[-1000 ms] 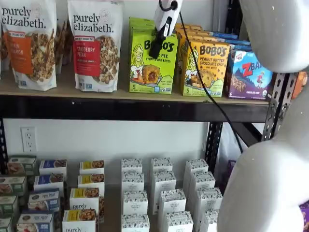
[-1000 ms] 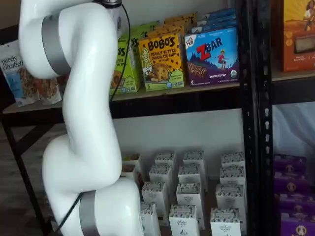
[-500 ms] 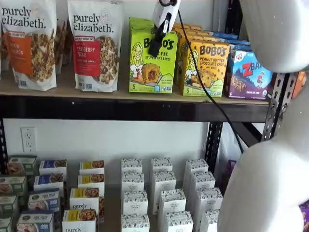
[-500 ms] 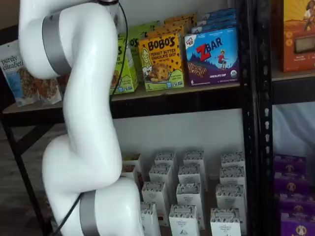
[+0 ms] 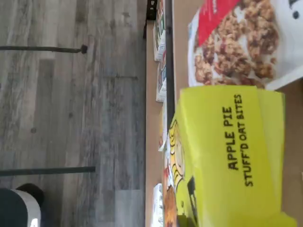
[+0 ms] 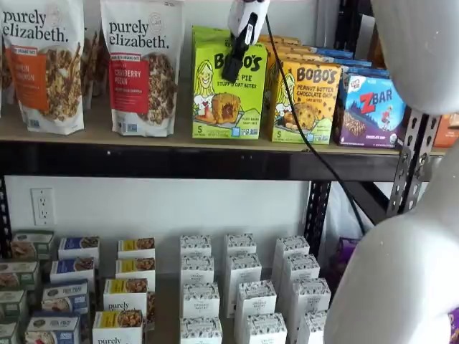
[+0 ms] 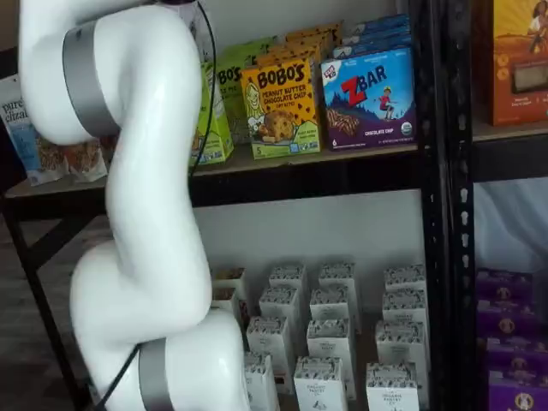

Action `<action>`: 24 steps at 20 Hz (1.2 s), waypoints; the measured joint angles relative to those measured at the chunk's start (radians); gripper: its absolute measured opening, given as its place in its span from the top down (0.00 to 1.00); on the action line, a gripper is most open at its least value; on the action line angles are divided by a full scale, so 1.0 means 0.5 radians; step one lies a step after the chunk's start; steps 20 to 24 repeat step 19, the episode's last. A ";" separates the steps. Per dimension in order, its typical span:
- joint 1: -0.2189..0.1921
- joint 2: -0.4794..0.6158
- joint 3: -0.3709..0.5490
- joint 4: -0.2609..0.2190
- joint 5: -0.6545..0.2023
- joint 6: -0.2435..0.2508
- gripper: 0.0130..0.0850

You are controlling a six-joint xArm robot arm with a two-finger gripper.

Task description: Pick the green box on the top shelf, the fourth from the left

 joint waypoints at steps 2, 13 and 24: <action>0.007 -0.041 0.026 -0.005 0.022 0.010 0.83; 0.023 -0.330 0.247 -0.033 0.110 0.041 0.83; -0.025 -0.493 0.350 -0.001 0.196 0.014 0.83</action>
